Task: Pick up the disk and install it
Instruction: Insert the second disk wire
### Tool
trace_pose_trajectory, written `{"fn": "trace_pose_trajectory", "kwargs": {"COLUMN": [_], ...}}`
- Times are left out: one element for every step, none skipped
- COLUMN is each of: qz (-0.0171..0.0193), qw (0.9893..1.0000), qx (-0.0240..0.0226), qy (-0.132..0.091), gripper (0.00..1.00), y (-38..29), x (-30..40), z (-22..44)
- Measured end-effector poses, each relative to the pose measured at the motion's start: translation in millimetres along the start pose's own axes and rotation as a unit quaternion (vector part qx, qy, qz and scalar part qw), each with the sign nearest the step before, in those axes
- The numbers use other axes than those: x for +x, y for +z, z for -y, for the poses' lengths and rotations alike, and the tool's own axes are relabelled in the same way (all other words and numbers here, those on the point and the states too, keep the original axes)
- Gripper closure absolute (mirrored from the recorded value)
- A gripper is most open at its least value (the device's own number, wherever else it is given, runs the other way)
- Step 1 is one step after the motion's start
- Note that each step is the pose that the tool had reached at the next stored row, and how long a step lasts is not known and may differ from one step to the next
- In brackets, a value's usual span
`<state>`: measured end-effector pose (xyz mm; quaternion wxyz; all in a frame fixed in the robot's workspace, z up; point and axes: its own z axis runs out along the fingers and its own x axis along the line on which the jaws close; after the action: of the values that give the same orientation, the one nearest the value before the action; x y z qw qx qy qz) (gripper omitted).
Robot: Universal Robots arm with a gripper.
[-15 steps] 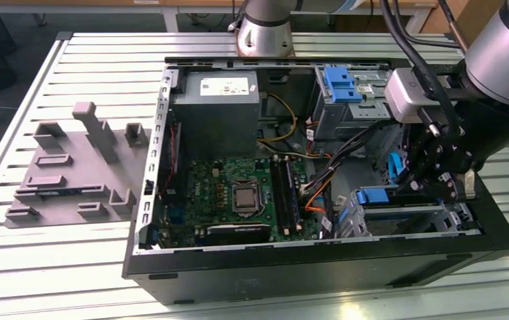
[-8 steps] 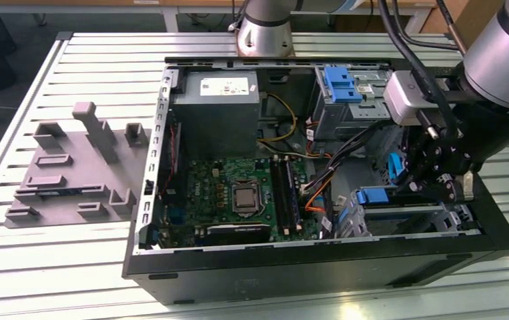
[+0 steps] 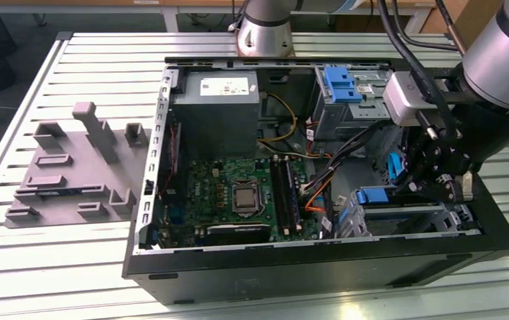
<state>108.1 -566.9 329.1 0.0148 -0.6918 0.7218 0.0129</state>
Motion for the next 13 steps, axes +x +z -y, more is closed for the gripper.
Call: {"fn": "trace_pose_trajectory", "kwargs": {"qz": [0.0004, 0.0006, 0.0010, 0.0013, 0.0014, 0.0016, 0.0015, 0.0015, 0.0016, 0.0016, 0.0016, 0.0017, 0.0018], "qw": [1.0000, 1.0000, 1.0000, 1.0000, 1.0000, 1.0000, 1.0000, 1.0000, 1.0000, 1.0000, 1.0000, 1.0000, 1.0000], "qx": [0.0000, 0.0001, 0.0000, 0.0000, 0.0000, -0.0001, -0.0001, -0.0001, -0.0001, -0.0001, -0.0001, -0.0001, -0.0001], "qy": [0.000, 0.000, 0.000, 0.000, 0.000, 0.000, 0.000, 0.000, 0.000, 0.000, 0.000, 0.000, 0.000], "gripper": [0.84, 0.83, 0.83, 0.77, 0.77, 0.77, 0.77, 0.77, 0.77, 0.77, 0.77, 0.77, 0.77], "y": [0.3, 0.5, 0.3, -0.3, -2.3, -4.6, -6.8, -8.8, -10.7, -12.7, -14.5, -15.8, -16.4], "x": [0.0, 0.0, 0.0, 0.0, -0.1, -0.2, -0.3, -0.3, -0.4, -0.5, -0.6, -0.6, -0.6], "z": [0.0, 0.1, 0.0, 0.0, 0.0, 0.0, 0.0, 0.0, 0.0, 0.0, 0.0, 0.0, 0.1]}}
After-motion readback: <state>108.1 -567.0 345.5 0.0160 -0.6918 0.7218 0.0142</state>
